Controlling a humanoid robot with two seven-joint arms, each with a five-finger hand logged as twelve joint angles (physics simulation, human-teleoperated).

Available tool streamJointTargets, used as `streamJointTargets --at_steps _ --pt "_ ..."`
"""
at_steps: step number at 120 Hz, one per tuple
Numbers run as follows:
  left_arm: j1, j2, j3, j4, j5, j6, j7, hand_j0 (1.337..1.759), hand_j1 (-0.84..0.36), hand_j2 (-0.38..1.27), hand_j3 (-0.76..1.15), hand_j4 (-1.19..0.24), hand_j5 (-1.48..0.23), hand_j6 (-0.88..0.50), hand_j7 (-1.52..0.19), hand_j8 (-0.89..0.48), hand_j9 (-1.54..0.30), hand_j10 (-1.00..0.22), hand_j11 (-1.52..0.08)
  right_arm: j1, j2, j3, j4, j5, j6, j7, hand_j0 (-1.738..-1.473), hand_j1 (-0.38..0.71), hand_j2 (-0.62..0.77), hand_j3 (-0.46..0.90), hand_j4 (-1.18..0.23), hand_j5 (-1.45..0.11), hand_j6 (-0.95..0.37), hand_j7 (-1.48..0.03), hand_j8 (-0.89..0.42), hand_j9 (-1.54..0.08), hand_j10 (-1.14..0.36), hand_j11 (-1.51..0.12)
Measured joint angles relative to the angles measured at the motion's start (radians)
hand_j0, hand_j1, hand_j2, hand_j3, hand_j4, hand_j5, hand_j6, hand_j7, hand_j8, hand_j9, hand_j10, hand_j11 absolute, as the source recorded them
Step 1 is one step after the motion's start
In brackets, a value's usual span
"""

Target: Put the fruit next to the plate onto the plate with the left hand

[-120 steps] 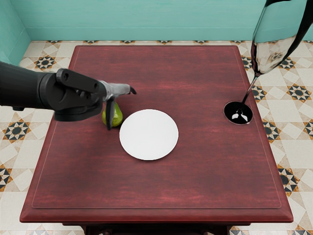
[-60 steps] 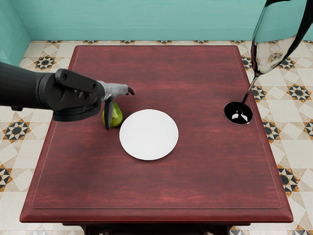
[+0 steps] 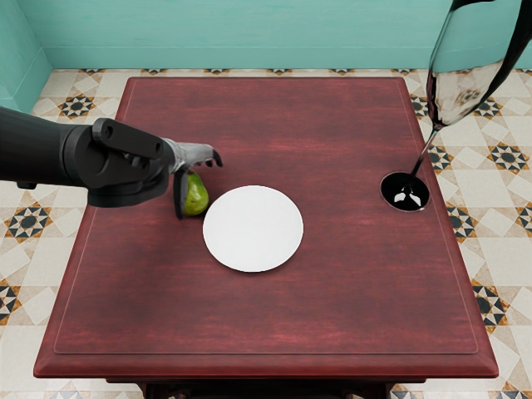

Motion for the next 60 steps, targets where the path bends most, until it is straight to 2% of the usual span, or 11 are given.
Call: streamJointTargets --at_steps 60 --pt "0.009 0.000 0.003 -0.001 0.002 0.000 0.003 1.658 0.04 0.05 0.00 -0.26 -0.33 -0.26 -0.33 -0.26 -0.33 -0.26 -0.33 0.000 0.000 0.000 0.000 0.000 0.000 0.000 -1.658 -0.35 0.00 0.00 0.00 0.00 0.00 0.00 0.00 0.00 0.00 0.00"
